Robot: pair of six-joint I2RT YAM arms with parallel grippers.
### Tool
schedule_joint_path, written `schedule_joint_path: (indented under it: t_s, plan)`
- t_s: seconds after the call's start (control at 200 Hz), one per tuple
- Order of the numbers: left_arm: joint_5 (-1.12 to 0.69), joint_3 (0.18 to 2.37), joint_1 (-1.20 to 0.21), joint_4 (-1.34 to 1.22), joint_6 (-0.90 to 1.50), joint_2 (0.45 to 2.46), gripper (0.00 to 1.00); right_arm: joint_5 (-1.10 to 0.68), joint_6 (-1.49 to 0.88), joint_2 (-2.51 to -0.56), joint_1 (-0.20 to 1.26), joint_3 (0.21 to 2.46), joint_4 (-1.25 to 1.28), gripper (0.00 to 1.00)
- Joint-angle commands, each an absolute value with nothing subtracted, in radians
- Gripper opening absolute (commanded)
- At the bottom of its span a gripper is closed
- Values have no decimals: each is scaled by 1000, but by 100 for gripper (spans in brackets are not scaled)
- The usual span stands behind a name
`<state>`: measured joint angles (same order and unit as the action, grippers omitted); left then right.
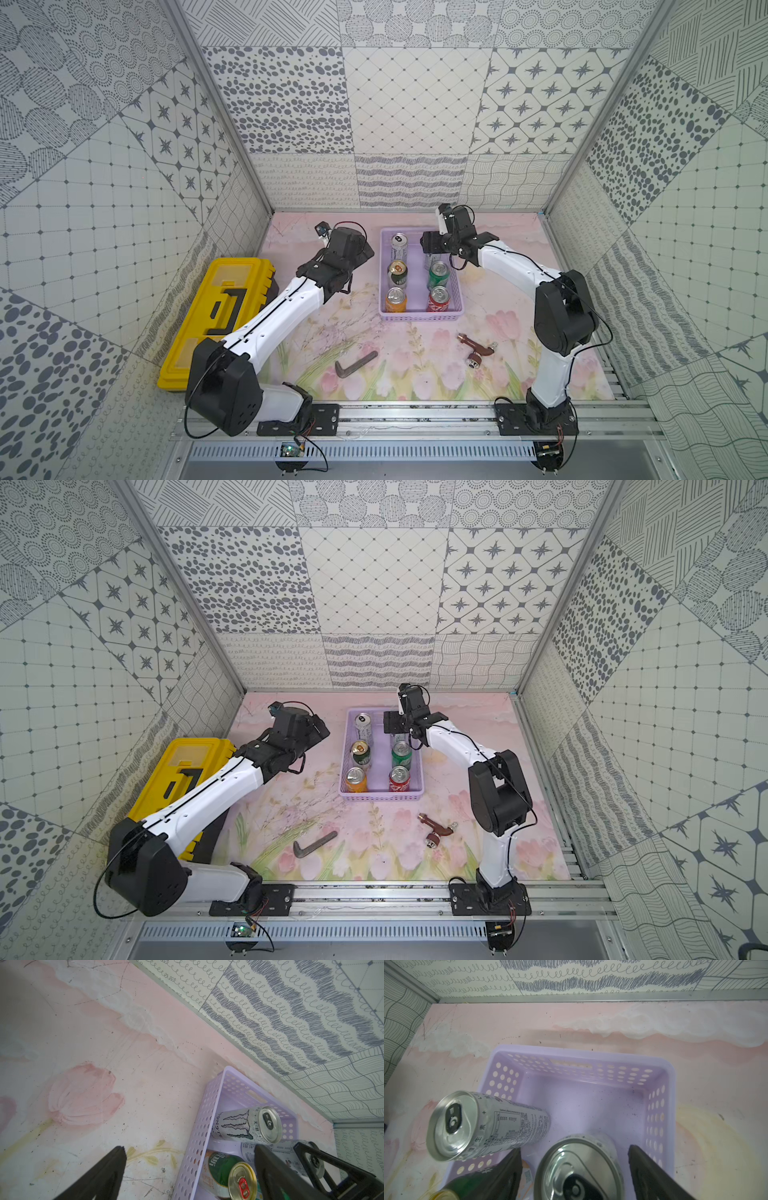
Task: Take out the drinks from the basket
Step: Pick up the drink from the basket.
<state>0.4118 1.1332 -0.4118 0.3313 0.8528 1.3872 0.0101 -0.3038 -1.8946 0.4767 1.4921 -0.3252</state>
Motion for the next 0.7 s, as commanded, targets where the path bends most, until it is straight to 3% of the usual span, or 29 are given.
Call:
schedule_joint_path:
  t_s: [0.0, 0.17, 0.425, 0.695]
  plan:
    - [521, 1148, -421, 406, 900, 1395, 100, 33, -283, -1916, 483, 1520, -329, 80]
    - [327, 1103, -342, 362, 989, 1399, 100, 64, -259, -1931, 494, 1529, -336, 76]
    - [343, 1115, -341, 374, 950, 1410, 100, 58, -253, -1922, 496, 1540, -333, 57]
    - [335, 1115, -342, 350, 916, 1421, 100, 32, -271, -1839, 494, 1548, -321, 49]
